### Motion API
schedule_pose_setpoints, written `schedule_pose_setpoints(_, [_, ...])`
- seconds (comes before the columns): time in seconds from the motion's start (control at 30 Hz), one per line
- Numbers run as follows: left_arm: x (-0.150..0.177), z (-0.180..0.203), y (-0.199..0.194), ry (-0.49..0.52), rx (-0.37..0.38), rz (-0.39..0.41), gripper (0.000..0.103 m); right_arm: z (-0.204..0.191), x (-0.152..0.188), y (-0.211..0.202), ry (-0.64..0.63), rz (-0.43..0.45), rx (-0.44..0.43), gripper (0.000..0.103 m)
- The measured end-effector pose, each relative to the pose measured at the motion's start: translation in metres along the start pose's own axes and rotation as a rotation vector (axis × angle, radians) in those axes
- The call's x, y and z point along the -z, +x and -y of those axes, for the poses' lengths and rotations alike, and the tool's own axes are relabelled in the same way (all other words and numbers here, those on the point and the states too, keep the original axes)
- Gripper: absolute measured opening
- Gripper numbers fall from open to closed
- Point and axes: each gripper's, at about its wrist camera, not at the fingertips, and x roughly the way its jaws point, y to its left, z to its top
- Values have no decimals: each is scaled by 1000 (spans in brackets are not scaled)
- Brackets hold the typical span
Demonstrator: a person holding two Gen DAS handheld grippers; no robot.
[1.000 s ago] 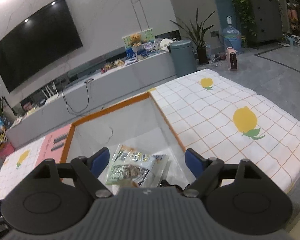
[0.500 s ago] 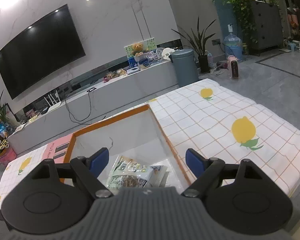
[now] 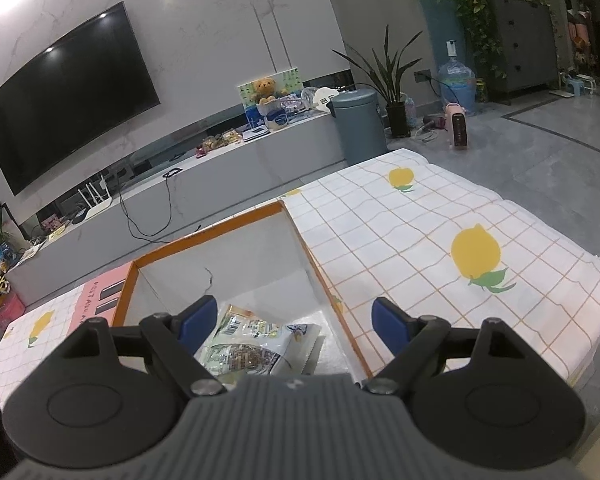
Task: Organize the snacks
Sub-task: 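Release the peanut pack into the box with the left gripper, then move both tools back over the remaining snack pile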
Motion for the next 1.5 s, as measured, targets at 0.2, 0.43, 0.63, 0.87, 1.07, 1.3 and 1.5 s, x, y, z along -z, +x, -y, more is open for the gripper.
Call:
schedule_pose_setpoints(0.2, [-4, -4, -12, -27, 19, 29, 78, 1, 0, 0, 4, 10, -1, 82])
schedule_pose_setpoints(0.43, [-3, -16, -32, -39, 6, 50, 78, 3, -3, -7, 48, 72, -58, 83])
schedule_pose_setpoints(0.63, [0, -31, -62, -39, -53, 117, 78, -12, -2, -9, 10, 109, -73, 83])
schedule_pose_setpoints(0.87, [5, -59, -103, -64, -138, 171, 81, -35, 5, -12, -60, 137, -143, 83])
schedule_pose_setpoints(1.07, [16, -93, -134, -129, -191, 194, 82, -62, 17, -14, -148, 160, -231, 83])
schedule_pose_setpoints(1.3, [39, -144, -162, -212, -252, 219, 81, -101, 37, -15, -222, 154, -364, 82])
schedule_pose_setpoints(1.5, [64, -194, -171, -331, -305, 238, 81, -140, 58, -12, -285, 108, -495, 82])
